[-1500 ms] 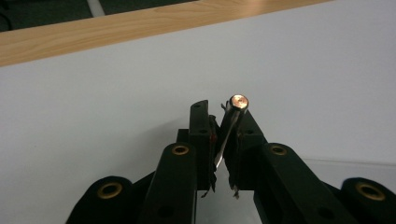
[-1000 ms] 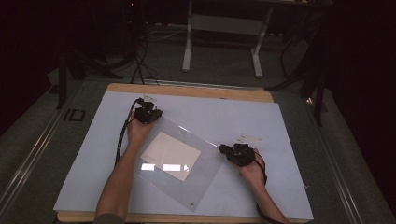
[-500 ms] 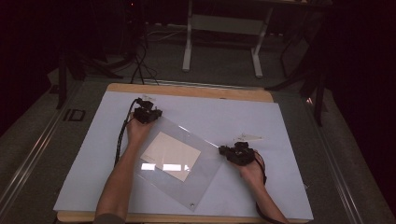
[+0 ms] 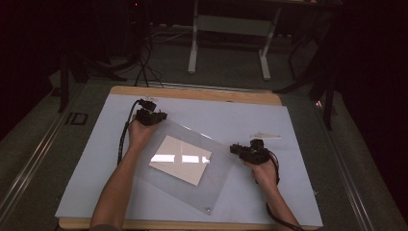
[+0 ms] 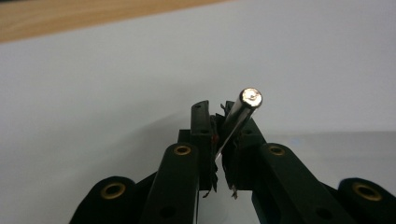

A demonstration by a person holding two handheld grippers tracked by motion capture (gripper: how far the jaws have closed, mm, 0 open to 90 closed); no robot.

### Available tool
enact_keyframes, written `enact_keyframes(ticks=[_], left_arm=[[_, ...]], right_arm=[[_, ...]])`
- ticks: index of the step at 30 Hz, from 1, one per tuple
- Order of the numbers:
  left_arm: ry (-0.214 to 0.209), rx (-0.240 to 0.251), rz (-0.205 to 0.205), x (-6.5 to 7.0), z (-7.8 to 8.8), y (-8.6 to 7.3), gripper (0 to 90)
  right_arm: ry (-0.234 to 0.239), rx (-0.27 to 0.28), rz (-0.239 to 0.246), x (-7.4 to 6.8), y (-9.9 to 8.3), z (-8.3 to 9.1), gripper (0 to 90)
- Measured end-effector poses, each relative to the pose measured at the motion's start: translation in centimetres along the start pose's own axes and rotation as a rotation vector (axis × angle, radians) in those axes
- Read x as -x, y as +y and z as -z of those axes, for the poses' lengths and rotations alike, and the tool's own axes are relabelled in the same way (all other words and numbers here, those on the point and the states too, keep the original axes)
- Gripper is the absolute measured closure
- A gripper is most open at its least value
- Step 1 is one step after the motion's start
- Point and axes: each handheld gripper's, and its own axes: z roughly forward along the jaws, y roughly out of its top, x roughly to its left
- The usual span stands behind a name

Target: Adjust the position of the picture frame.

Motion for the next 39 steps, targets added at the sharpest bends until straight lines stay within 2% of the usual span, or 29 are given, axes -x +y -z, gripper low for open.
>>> enact_keyframes(ticks=[3,5,9,10,16,17,20,23,28,30,31,32,33,38,39], left_arm=[[-0.010,-0.005,-0.016,0.6,0.8,0.7,82.8],[-0.015,-0.007,-0.025,1.0,1.4,1.0,82.7],[-0.049,-0.017,-0.011,1.5,2.5,1.2,82.4],[-0.053,-0.015,-0.008,1.6,2.7,1.1,82.4],[-0.063,-0.002,0.030,2.0,4.0,-0.3,82.1],[-0.067,-0.001,0.042,2.0,4.3,-1.1,82.1],[-0.069,0.004,0.063,1.8,4.3,-2.0,82.0],[-0.064,-0.006,0.098,1.2,3.8,-3.2,82.0],[-0.006,-0.014,0.117,1.3,2.6,-4.5,82.3],[0.008,-0.011,0.105,1.5,2.2,-5.0,82.3],[0.018,-0.007,0.082,1.7,2.2,-5.0,81.9],[0.018,-0.007,0.082,1.7,2.2,-5.0,81.8],[0.046,-0.013,0.060,2.1,2.1,-5.0,82.2],[0.033,-0.002,0.055,2.0,2.1,-5.1,81.9],[0.038,0.005,0.059,2.1,2.1,-5.2,81.7]], right_arm=[[0.009,0.032,-0.042,1.1,0.7,0.8,77.9],[0.013,0.039,-0.049,1.4,1.0,1.0,78.0],[0.010,0.057,-0.081,3.0,2.6,1.6,78.1],[0.010,0.057,-0.081,3.0,2.6,1.6,78.1],[0.003,0.045,-0.078,4.1,4.5,1.3,78.2],[0.005,0.036,-0.077,4.3,4.9,0.9,78.1],[0.011,0.025,-0.079,4.6,5.3,0.0,78.0],[0.010,0.011,-0.084,4.8,5.3,-0.7,78.0],[0.007,-0.004,-0.121,5.5,4.7,-2.5,76.4],[-0.016,-0.016,-0.122,5.8,4.3,-3.2,76.4],[-0.024,-0.023,-0.122,5.9,4.0,-3.4,76.4],[-0.024,-0.023,-0.122,5.9,4.0,-3.4,76.4],[-0.037,-0.003,-0.130,6.0,3.1,-3.8,76.1],[-0.039,0.032,-0.126,5.9,2.5,-3.7,76.0],[-0.023,0.049,-0.139,6.1,2.2,-3.7,75.1]])
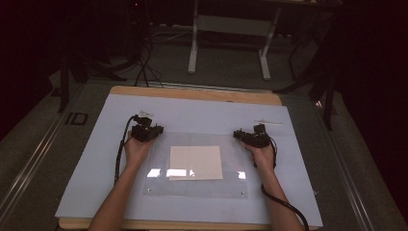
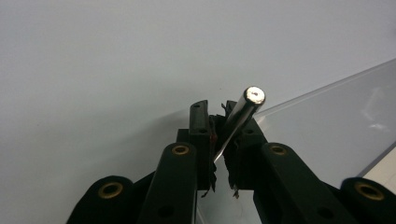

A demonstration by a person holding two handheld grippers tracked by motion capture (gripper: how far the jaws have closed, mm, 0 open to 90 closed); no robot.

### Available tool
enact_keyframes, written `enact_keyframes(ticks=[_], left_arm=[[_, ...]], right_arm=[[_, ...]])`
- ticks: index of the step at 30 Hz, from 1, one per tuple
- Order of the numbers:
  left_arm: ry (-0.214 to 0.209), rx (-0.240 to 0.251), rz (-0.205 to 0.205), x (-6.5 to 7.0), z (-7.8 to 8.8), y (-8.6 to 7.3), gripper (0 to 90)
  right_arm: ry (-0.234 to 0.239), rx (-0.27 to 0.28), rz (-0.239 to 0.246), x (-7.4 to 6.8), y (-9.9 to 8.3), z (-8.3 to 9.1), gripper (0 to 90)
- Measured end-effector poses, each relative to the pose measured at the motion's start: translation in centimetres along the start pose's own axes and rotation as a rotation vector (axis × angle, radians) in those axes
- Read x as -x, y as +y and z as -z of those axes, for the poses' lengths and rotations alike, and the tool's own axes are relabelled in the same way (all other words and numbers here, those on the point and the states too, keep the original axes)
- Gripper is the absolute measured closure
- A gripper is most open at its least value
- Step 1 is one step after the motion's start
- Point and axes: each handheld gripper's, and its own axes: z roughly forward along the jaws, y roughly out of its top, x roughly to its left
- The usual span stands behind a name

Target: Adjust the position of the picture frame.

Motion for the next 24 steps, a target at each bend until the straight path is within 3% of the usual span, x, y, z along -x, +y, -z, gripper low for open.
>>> enact_keyframes(ticks=[5,8,9,12,15,17,18,24], left_arm=[[-0.039,0.040,0.025,-0.4,-0.1,-0.5,80.2],[-0.041,0.038,0.027,-0.4,-0.1,-0.5,80.2],[-0.021,0.034,0.009,-0.2,-0.1,-0.5,80.4],[-0.029,0.037,0.022,-0.3,-0.1,-0.5,79.5],[-0.054,0.047,0.051,-0.8,0.1,-0.6,67.5],[-0.058,0.048,0.060,-0.9,0.2,-0.6,65.1],[-0.056,0.052,0.054,-1.0,0.4,-0.7,59.8],[-0.045,0.086,0.055,-1.0,1.5,-0.7,51.6]], right_arm=[[-0.003,-0.010,0.009,0.0,0.0,0.1,75.1],[-0.008,-0.015,0.017,0.0,-0.1,0.1,75.2],[-0.011,-0.019,0.022,0.0,-0.1,0.3,75.3],[-0.022,-0.019,0.045,0.0,-0.2,0.5,74.6],[-0.042,-0.018,0.062,-0.2,-0.4,0.8,70.7],[-0.048,-0.009,0.061,-0.2,-0.5,0.9,70.4],[-0.051,-0.001,0.064,-0.3,-0.5,1.0,68.8],[-0.070,0.001,0.102,-0.9,-0.4,1.2,63.4]])
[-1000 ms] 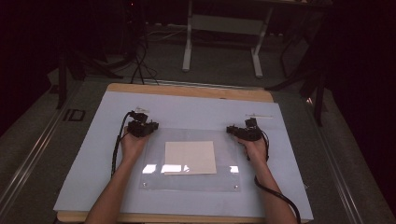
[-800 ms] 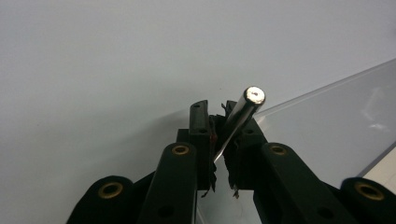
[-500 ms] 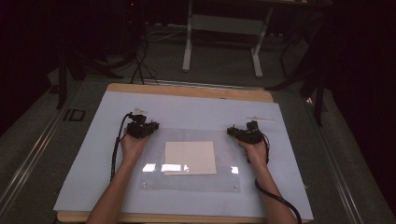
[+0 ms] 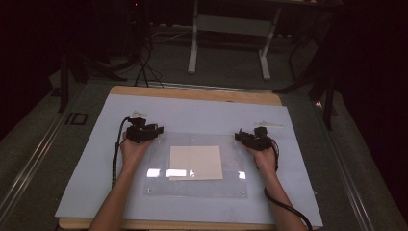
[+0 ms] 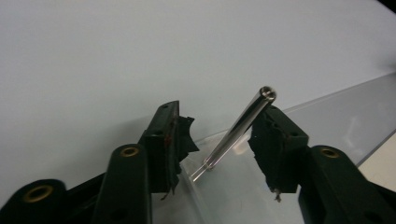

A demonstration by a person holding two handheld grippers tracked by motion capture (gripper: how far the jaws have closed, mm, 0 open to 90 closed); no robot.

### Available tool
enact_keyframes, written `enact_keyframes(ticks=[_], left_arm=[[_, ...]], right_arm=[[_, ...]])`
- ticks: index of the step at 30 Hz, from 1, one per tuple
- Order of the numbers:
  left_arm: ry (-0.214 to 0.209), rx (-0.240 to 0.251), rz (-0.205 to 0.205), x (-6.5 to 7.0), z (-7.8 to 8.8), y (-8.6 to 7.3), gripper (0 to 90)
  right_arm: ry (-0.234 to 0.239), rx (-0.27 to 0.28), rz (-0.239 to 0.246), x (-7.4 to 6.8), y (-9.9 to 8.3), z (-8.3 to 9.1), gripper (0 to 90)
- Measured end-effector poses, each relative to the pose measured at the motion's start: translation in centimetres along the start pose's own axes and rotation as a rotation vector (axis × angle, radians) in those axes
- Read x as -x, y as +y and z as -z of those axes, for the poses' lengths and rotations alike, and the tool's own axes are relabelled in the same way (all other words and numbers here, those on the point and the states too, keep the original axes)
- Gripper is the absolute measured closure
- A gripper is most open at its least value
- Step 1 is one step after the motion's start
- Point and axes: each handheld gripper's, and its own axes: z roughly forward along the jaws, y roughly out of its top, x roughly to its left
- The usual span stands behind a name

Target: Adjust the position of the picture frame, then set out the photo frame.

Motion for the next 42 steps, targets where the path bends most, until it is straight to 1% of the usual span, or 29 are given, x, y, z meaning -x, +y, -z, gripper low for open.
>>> enact_keyframes(ticks=[1,2,4,6,8,13,15,17,18,19,20,21,22,23,24,25,26,27,28,29,30,33,35,37,38,39,40,41,42], left_arm=[[0.000,0.000,0.000,0.0,0.0,0.0,50.1],[0.012,0.000,-0.015,0.1,0.2,0.0,49.1],[0.027,0.004,-0.031,0.3,0.4,0.0,49.0],[0.034,0.022,-0.039,0.6,0.6,0.2,49.0],[0.049,0.037,-0.052,0.9,0.9,0.3,49.0],[0.057,0.069,-0.074,1.3,1.3,0.4,49.2],[0.060,0.073,-0.079,1.4,1.3,0.3,49.2],[0.061,0.076,-0.083,1.3,1.4,0.2,49.2],[0.056,0.076,-0.088,1.3,1.4,0.2,49.5],[0.041,0.086,-0.102,1.3,1.5,0.1,51.8],[0.040,0.093,-0.110,1.4,1.5,0.0,53.0],[0.042,0.091,-0.114,1.4,1.5,0.0,53.0],[0.041,0.090,-0.111,1.4,1.4,-0.1,53.0],[0.041,0.090,-0.111,1.4,1.4,-0.1,52.9],[0.041,0.090,-0.111,1.4,1.4,-0.1,52.9],[0.045,0.083,-0.106,1.3,1.3,-0.2,53.3],[0.045,0.083,-0.106,1.3,1.3,-0.2,54.6],[0.062,0.075,-0.111,1.3,1.1,-0.3,55.7],[0.074,0.067,-0.116,1.3,1.1,-0.3,57.4],[0.074,0.067,-0.116,1.3,1.1,-0.3,59.3],[0.088,0.057,-0.121,1.3,1.0,-0.4,60.7],[0.098,0.056,-0.132,1.3,0.8,-0.6,67.1],[0.119,0.062,-0.159,1.5,0.7,-0.7,69.0],[0.123,0.066,-0.167,1.6,0.6,-0.7,70.0],[0.130,0.073,-0.174,1.7,0.6,-0.7,69.9],[0.134,0.092,-0.185,1.9,0.5,-0.6,69.5],[0.134,0.092,-0.185,1.9,0.5,-0.6,69.4],[0.117,0.101,-0.189,2.1,0.3,-0.6,69.5],[0.115,0.103,-0.199,2.1,0.3,-0.6,70.3]], right_arm=[[0.000,0.000,0.000,0.0,0.0,0.0,63.4],[-0.011,-0.004,0.033,-0.5,0.1,0.2,62.2],[-0.021,-0.001,0.054,-0.8,0.2,0.2,61.9],[-0.035,-0.002,0.077,-1.1,0.3,0.3,61.5],[-0.063,-0.005,0.103,-1.3,0.4,0.4,61.6],[-0.089,0.006,0.150,-1.7,0.5,0.5,64.6],[-0.091,0.013,0.149,-1.7,0.5,0.5,67.2],[-0.097,0.023,0.152,-1.7,0.4,0.4,72.2],[-0.098,0.025,0.154,-1.7,0.4,0.4,75.8],[-0.101,0.029,0.157,-1.7,0.3,0.4,80.5],[-0.109,0.033,0.148,-1.6,0.3,0.5,82.7],[-0.099,0.036,0.135,-1.4,0.2,0.5,82.7],[-0.089,0.038,0.130,-1.3,0.2,0.5,83.0],[-0.089,0.038,0.130,-1.3,0.2,0.5,83.0],[-0.086,0.040,0.134,-1.2,0.2,0.6,83.0],[-0.095,0.040,0.152,-1.4,0.1,0.6,84.1],[-0.101,0.039,0.161,-1.5,0.1,0.6,84.4],[-0.109,0.040,0.171,-1.5,0.1,0.6,84.6],[-0.112,0.038,0.172,-1.6,0.1,0.6,84.8],[-0.112,0.038,0.172,-1.6,0.1,0.6,84.8],[-0.115,0.038,0.177,-1.6,0.1,0.6,84.9],[-0.115,0.037,0.177,-1.6,0.1,0.6,84.9],[-0.115,0.037,0.177,-1.7,0.1,0.6,84.9],[-0.115,0.037,0.177,-1.6,0.1,0.6,84.9],[-0.114,0.038,0.175,-1.6,0.1,0.6,84.9],[-0.113,0.038,0.172,-1.6,0.1,0.7,84.8],[-0.113,0.038,0.172,-1.6,0.1,0.7,84.8],[-0.112,0.040,0.172,-1.6,0.1,0.7,84.8],[-0.113,0.041,0.172,-1.6,0.0,0.7,84.8]])
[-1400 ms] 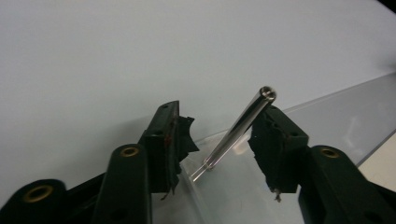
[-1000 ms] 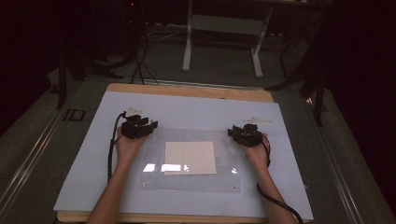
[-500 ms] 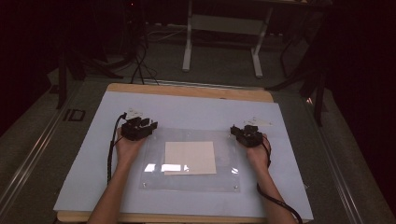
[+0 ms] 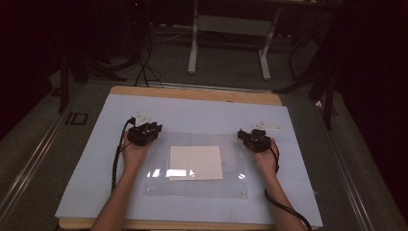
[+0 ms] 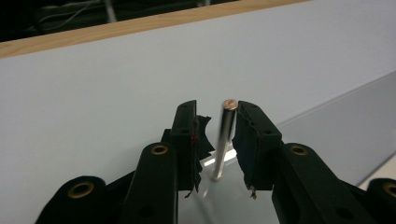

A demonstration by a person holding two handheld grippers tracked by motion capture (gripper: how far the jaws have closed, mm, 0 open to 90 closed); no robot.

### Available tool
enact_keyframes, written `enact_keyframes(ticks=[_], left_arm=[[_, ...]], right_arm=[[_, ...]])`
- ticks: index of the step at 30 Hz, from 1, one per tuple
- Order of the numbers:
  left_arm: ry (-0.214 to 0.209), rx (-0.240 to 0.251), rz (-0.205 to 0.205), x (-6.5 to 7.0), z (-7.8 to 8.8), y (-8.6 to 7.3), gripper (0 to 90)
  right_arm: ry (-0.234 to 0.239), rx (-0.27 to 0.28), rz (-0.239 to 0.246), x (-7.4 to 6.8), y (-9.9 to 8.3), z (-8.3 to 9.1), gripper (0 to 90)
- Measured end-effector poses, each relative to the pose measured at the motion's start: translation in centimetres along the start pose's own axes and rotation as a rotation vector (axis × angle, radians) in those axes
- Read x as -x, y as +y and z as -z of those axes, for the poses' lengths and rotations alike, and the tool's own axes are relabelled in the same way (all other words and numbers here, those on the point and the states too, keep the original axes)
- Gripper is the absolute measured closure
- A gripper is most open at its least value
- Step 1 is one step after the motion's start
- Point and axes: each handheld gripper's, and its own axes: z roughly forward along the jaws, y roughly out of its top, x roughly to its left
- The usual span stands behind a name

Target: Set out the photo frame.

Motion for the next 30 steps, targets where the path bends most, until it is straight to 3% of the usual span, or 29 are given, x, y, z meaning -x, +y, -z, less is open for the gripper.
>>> enact_keyframes(ticks=[2,11,18,22,30], left_arm=[[0.008,-0.001,-0.013,0.15,-0.12,0.01,71.1],[0.005,0.006,0.013,0.04,-0.31,-0.08,82.5],[0.002,0.027,0.010,0.13,0.00,0.04,79.2],[-0.008,0.030,0.016,-0.05,0.27,0.05,83.5],[-0.007,0.036,0.025,-0.03,0.25,0.00,84.0]], right_arm=[[0.000,0.000,0.001,0.00,0.00,0.00,84.8],[0.007,0.001,-0.003,0.10,0.00,0.01,84.0],[-0.006,0.032,0.014,-0.14,0.25,0.29,80.7],[-0.007,0.043,0.016,-0.18,0.41,0.37,81.9],[-0.021,0.060,0.021,-0.32,0.39,0.13,81.7]])
